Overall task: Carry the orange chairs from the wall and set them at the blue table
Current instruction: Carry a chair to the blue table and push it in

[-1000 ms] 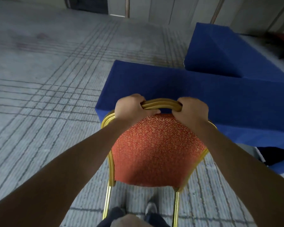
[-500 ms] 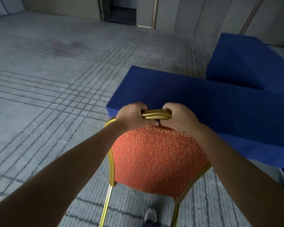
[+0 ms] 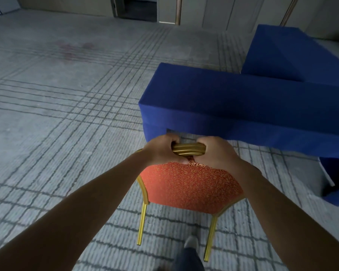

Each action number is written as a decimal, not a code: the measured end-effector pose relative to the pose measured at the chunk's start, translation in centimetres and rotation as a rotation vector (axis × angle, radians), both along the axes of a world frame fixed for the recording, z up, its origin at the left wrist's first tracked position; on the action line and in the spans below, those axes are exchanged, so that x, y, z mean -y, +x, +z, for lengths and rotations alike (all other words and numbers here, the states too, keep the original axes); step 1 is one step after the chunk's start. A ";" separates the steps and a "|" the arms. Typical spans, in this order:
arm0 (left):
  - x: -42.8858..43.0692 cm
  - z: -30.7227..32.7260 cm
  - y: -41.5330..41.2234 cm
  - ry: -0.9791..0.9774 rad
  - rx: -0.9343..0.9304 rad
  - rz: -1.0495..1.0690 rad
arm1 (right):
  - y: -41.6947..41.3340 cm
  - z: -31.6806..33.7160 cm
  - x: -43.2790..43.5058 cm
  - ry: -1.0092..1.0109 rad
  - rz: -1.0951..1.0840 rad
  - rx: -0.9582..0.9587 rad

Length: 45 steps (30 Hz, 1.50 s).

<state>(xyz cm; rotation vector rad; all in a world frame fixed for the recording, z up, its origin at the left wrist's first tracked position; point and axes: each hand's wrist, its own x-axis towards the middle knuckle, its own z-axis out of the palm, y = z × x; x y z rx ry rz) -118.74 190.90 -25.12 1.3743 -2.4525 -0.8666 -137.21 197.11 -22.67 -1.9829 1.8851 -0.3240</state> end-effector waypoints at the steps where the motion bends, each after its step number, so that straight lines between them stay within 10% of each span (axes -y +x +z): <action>1: -1.1 -0.4 0.4 0.008 0.007 -0.012 | 0.4 -0.5 -1.1 -0.002 0.012 -0.013; 27: -22.1 -8.8 6.1 0.091 0.340 -0.127 | 6.5 -10.6 -21.5 0.192 0.244 -0.038; 45: -18.7 -7.8 5.7 0.018 0.253 -0.139 | 4.4 -9.1 -18.6 0.047 0.084 -0.172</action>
